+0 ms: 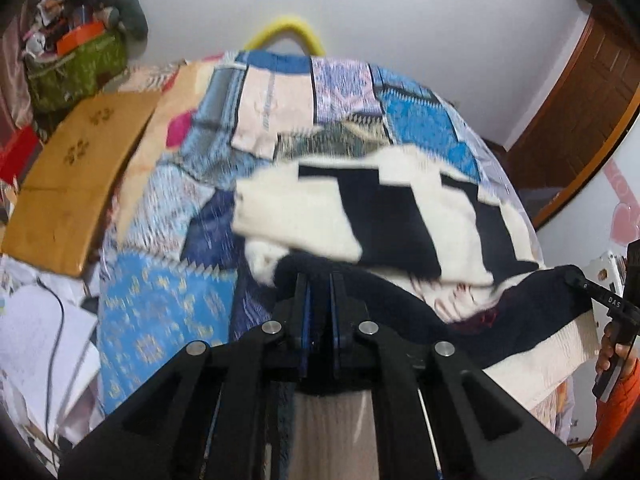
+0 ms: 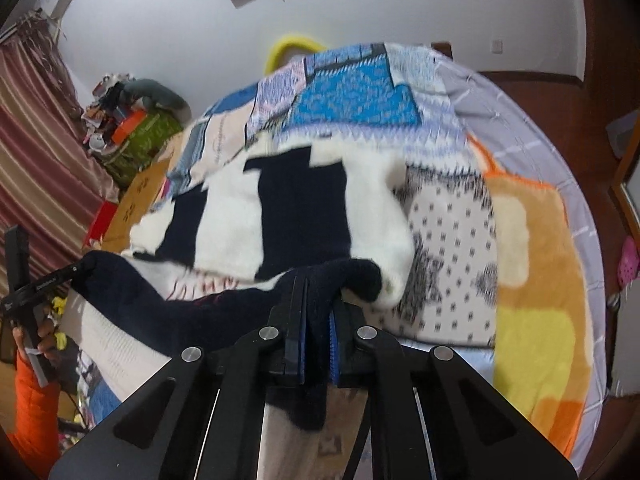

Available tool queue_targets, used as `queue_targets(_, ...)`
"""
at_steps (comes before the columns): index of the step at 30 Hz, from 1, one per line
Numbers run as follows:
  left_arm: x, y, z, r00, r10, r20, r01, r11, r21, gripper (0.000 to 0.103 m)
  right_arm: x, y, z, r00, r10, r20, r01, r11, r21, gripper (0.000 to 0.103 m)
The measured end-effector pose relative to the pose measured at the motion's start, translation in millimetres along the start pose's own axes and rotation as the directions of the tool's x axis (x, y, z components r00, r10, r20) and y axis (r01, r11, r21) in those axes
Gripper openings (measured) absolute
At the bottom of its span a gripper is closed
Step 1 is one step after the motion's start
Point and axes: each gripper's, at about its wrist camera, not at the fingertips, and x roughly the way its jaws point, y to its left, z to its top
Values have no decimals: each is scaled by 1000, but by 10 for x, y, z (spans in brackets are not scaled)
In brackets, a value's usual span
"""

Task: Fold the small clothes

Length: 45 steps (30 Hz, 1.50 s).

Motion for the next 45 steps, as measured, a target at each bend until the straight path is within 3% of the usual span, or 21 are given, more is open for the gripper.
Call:
queue_targets(7,229,101,217,998,60,7,-60,998,-15,7,204,-157,183,998,-57,13,57,998,27,7)
queue_targets(18,920,311,115,984,132,-119,-137,990,-30,8,640,-397,118,987,-127,-94,131,991,35,8)
queue_targets(29,842,248,73,978,174,-117,-171,985,31,14,566,-356,96,985,-138,-103,141,990,19,11)
queue_targets(32,762,249,74,978,171,-119,-169,985,24,15,516,-323,85,984,-142,-110,144,990,11,16)
queue_targets(35,661,245,69,978,175,-114,-174,985,18,19,440,-273,65,983,-145,-115,145,989,-2,31)
queue_targets(37,598,246,59,977,182,-109,-181,983,18,32,367,-226,42,982,-155,-108,155,988,-15,51)
queue_targets(39,517,241,35,977,187,-98,-187,982,17,46,304,-186,24,982,-157,-101,155,988,-25,59)
queue_targets(40,479,241,18,978,187,-92,-186,982,17,52,274,-162,11,983,-155,-102,152,988,-29,62)
queue_targets(45,329,246,-69,982,162,-96,-162,987,9,62,191,-91,-92,981,-153,-117,148,988,-46,65)
